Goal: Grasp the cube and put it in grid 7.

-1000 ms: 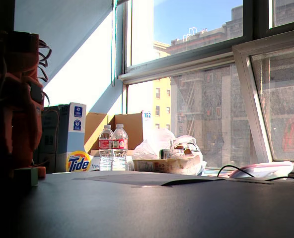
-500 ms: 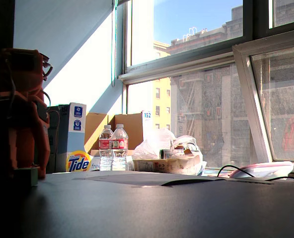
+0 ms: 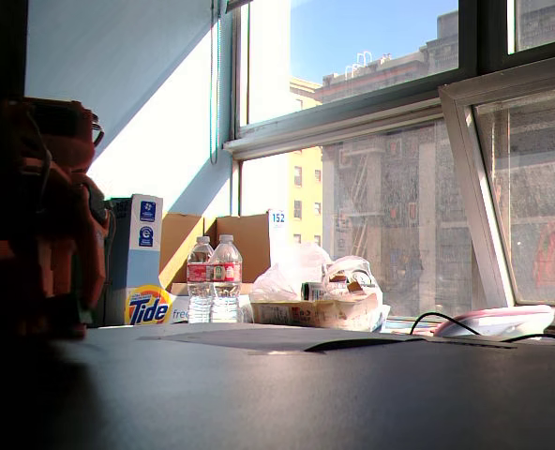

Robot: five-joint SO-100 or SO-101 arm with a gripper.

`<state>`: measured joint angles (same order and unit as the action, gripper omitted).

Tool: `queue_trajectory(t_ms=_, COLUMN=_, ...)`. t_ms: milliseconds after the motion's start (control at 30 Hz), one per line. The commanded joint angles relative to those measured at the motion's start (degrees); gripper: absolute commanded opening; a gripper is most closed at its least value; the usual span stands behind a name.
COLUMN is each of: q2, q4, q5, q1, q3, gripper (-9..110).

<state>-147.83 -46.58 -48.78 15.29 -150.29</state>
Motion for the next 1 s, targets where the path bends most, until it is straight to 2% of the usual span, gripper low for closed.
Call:
queue_trajectory(t_ms=0, q2=-3.3, q4=-4.0, q5=5.5, q1=-9.5, q3=7.0, gripper=0)
queue_trajectory(t_ms=167, q2=-1.5, q4=-5.6, q5=10.8, q1=-29.0, q3=14.8, gripper=0)
queue_trajectory(t_ms=333, q2=11.6, q4=-5.2, q5=10.7, q1=-44.8, q3=23.7, gripper=0)
queue_trajectory(t_ms=567, q2=33.5, q4=1.6, q5=12.6, q1=-54.3, q3=40.0, gripper=0)
queue_trajectory(t_ms=667, q2=41.2, q4=5.8, q5=7.6, q1=-58.2, q3=44.6, gripper=0)
queue_trajectory(t_ms=800, q2=50.4, q4=5.2, q5=3.2, q1=-63.5, q3=51.6, gripper=0)
queue_trajectory(t_ms=967, q2=55.4, q4=5.2, q5=3.7, q1=-68.9, q3=56.5, gripper=0)
